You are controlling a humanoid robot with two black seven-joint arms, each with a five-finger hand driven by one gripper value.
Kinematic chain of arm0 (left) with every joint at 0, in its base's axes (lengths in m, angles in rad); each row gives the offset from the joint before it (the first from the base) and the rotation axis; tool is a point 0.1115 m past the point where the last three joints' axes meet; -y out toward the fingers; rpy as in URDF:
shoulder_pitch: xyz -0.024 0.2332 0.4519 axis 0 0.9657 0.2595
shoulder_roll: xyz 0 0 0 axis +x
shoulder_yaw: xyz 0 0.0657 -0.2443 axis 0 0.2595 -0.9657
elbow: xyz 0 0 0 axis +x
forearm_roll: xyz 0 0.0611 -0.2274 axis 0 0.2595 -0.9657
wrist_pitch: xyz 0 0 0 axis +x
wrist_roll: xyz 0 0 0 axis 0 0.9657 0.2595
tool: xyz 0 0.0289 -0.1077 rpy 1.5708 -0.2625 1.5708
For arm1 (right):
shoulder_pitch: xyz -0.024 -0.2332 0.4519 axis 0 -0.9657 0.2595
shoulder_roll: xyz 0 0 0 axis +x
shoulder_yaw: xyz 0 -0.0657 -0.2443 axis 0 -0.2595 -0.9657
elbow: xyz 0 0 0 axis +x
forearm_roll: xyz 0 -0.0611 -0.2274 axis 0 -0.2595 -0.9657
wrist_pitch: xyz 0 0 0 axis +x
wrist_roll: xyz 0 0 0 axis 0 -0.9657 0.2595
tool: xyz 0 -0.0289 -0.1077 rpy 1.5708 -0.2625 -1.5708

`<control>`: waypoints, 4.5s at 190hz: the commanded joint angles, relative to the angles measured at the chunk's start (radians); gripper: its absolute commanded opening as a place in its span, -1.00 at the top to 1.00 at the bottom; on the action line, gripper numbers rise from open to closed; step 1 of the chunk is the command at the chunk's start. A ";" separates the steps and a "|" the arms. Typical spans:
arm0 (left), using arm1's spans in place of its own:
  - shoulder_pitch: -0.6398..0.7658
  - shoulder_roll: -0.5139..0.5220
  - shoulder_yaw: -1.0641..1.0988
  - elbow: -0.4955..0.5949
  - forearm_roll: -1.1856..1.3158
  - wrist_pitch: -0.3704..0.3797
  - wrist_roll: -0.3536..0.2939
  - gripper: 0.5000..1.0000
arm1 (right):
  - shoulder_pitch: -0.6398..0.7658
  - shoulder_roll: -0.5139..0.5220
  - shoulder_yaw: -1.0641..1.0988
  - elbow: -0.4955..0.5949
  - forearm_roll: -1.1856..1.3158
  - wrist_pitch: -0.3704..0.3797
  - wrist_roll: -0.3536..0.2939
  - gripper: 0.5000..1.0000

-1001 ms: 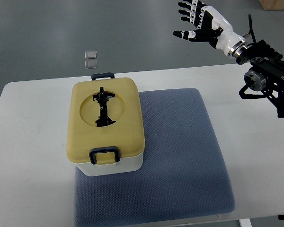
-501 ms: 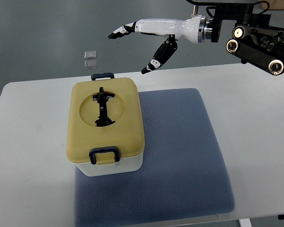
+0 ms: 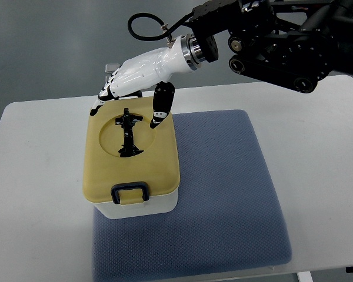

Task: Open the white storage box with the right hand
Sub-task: 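Lower the right hand and close its fingers around the black lid handle, then lift the yellow lid off the white box with the right hand, then carry the lid beside the box and lower it onto the cushion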

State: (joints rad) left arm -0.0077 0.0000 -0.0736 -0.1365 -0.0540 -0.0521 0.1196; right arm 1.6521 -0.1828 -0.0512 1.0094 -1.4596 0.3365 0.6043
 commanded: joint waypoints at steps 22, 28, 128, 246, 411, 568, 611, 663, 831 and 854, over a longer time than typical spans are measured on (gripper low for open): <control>0.000 0.000 0.000 0.000 0.000 0.000 0.000 -1.00 | 0.011 0.072 -0.007 -0.002 -0.111 0.039 -0.006 -0.63; 0.000 0.000 0.000 0.000 0.000 0.000 0.000 -1.00 | 0.011 0.080 -0.013 -0.005 -0.130 0.039 -0.008 -0.61; 0.000 0.000 0.000 0.000 0.000 0.000 0.000 -1.00 | 0.009 0.089 -0.022 -0.037 -0.174 0.030 -0.014 -0.13; 0.000 0.000 0.000 0.000 0.000 0.000 0.000 -1.00 | 0.005 0.080 -0.009 -0.029 -0.154 0.036 0.007 0.48; 0.000 0.000 0.000 0.000 0.000 0.000 0.000 -1.00 | 0.008 0.097 0.059 -0.031 -0.140 0.036 0.007 1.00; 0.000 0.000 0.000 0.000 0.000 0.000 0.000 -1.00 | -0.060 -0.142 0.159 -0.066 -0.059 -0.050 0.007 1.00; 0.000 0.000 0.000 0.000 0.000 0.000 0.000 -1.00 | -0.155 -0.219 0.159 -0.091 -0.059 -0.140 0.007 1.00; 0.000 0.000 0.000 0.000 -0.001 0.000 0.000 -1.00 | -0.282 -0.313 0.159 -0.117 -0.059 -0.252 0.007 1.00; 0.000 0.000 0.000 0.000 0.000 0.000 0.000 -1.00 | -0.528 -0.363 0.145 -0.114 -0.064 -0.361 0.007 1.00; 0.000 0.000 0.000 0.000 0.000 0.000 0.000 -1.00 | -0.546 -0.330 0.143 -0.114 -0.065 -0.361 0.007 1.00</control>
State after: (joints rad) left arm -0.0077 0.0000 -0.0736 -0.1365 -0.0539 -0.0522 0.1197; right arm 1.1239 -0.5385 0.0932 0.8955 -1.5232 -0.0248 0.6108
